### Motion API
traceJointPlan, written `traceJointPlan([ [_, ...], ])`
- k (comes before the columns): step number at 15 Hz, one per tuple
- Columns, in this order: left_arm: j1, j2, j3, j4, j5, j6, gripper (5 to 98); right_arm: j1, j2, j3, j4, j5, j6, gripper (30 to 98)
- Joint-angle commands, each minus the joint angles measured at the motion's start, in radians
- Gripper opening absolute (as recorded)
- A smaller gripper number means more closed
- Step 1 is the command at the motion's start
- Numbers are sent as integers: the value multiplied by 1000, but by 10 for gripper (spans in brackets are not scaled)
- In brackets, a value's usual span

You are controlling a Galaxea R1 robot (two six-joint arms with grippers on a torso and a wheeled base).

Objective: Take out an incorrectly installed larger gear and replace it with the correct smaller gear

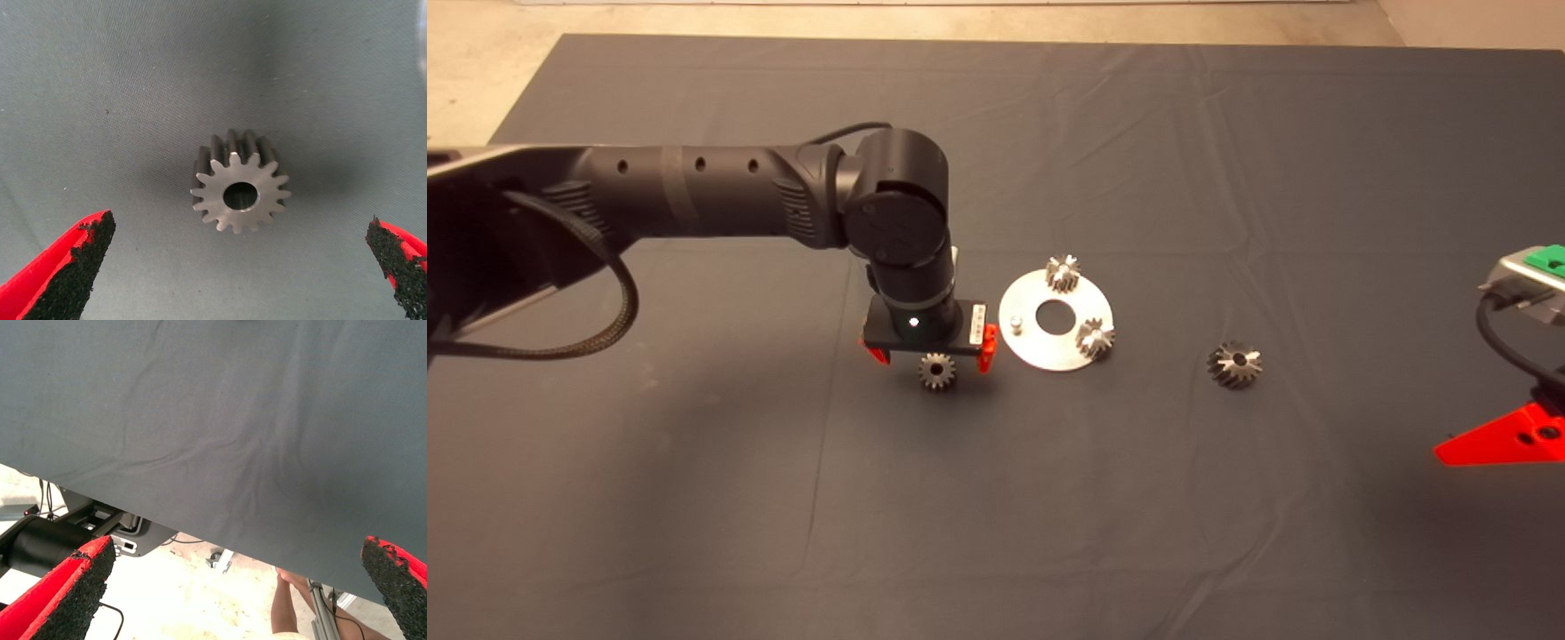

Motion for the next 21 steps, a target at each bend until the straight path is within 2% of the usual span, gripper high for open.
traceJointPlan([
  [1, 20, -7, -18, 17, 124, 12, 976, 17, 1, 4, 35, -1, -2, 977],
  [12, 26, -4, -46, 38, 121, 35, 946, 17, 2, 4, 35, -1, -2, 977],
  [17, 26, -7, -46, 37, 118, 34, 848, 17, 0, 4, 35, -1, -2, 977],
  [21, 26, -5, -40, 37, 99, 26, 836, 17, -2, 4, 35, -1, -2, 977],
])
